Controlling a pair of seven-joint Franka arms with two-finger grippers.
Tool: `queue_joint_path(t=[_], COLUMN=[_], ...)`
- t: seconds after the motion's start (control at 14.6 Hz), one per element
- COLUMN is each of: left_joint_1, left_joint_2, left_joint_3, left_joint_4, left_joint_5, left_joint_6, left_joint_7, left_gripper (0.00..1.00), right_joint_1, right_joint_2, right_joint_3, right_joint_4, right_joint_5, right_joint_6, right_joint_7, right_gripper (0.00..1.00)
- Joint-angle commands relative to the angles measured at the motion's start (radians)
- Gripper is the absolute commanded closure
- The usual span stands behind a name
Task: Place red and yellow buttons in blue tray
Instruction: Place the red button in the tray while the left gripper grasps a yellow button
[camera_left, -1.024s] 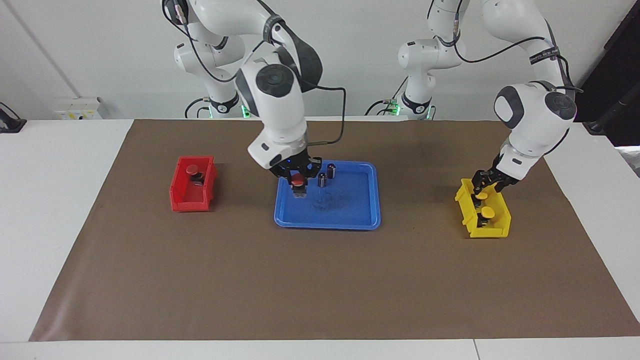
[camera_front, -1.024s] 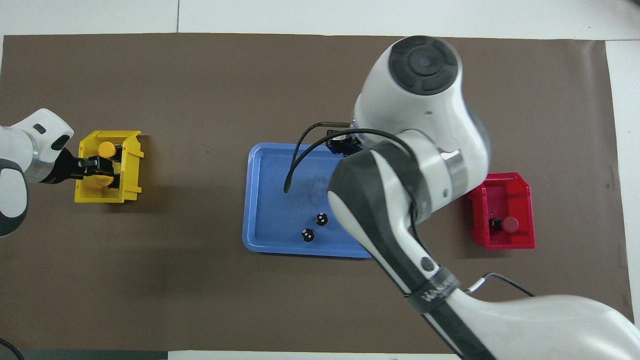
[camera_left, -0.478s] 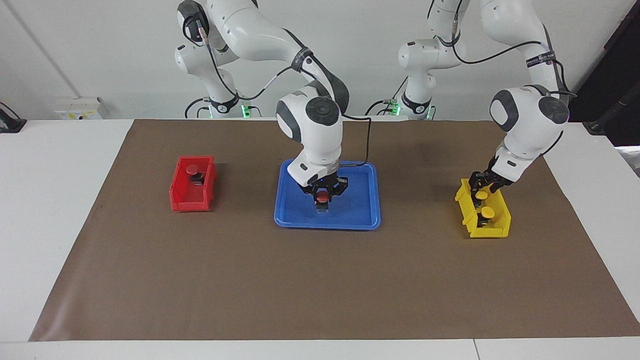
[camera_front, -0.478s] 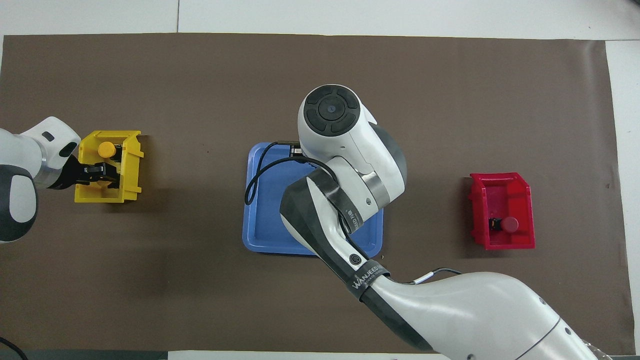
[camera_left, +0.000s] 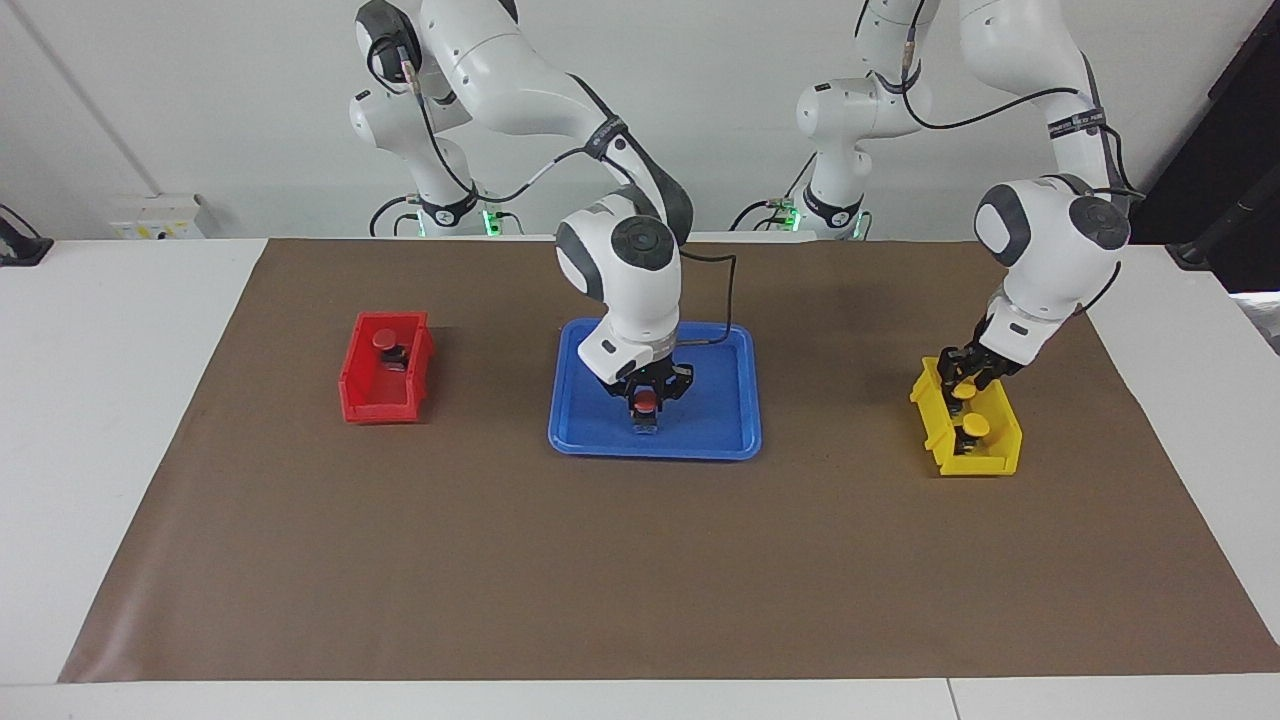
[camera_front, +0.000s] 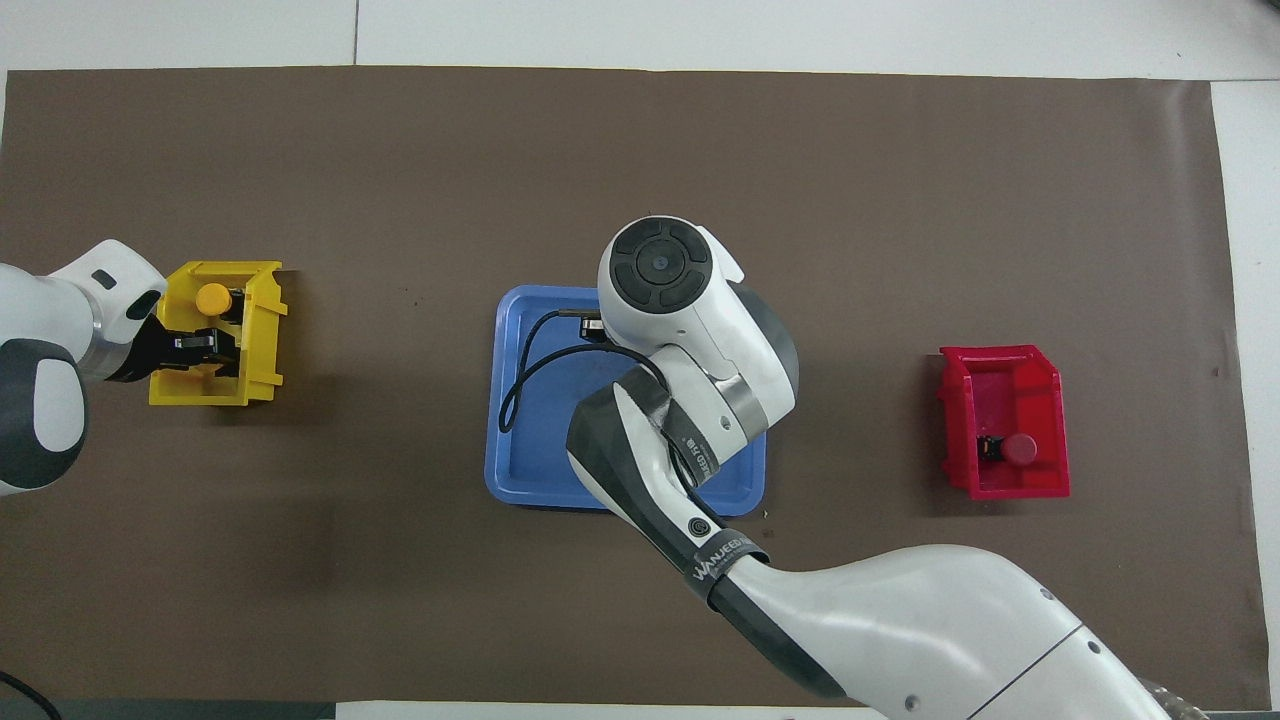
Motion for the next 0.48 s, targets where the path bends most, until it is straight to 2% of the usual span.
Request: queue_joint_path(t=[0.0, 0.07, 0.14, 0.27, 0.41], left_joint_1=[0.010, 0.009, 0.007, 0.004, 0.004], left_joint_2=[-0.002, -0.001, -0.002, -0.016, -0.027], left_joint_3=[-0.003, -0.003, -0.001, -0.001, -0.001], left_joint_4=[-0.009, 0.009, 0.040, 0.168, 0.317], left_joint_5=[0.009, 0.009, 0.009, 0.014, 0.015], left_joint_6=[0.022, 0.005, -0.050, -0.243, -0.413], left_joint_7=[0.006, 0.008, 0.008, 0.006, 0.005], left_gripper=[0.83, 0.94, 0.98, 0.98, 0.98], right_joint_1=[0.005, 0.003, -0.001, -0.015, -0.069], right_joint_2=[-0.031, -0.031, -0.029, -0.031, -0.101], right_joint_3=[0.001, 0.001, 0.001, -0.002, -0.011], right_joint_4=[-0.052, -0.046, -0.032, 0.018, 0.012], right_joint_5=[-0.010, -0.010, -0.010, -0.014, -0.019], right_joint_6=[0.038, 0.037, 0.037, 0.014, -0.061], right_joint_7=[0.025, 0.025, 0.025, 0.025, -0.013], right_gripper=[0.35, 0.24, 0.23, 0.23, 0.23])
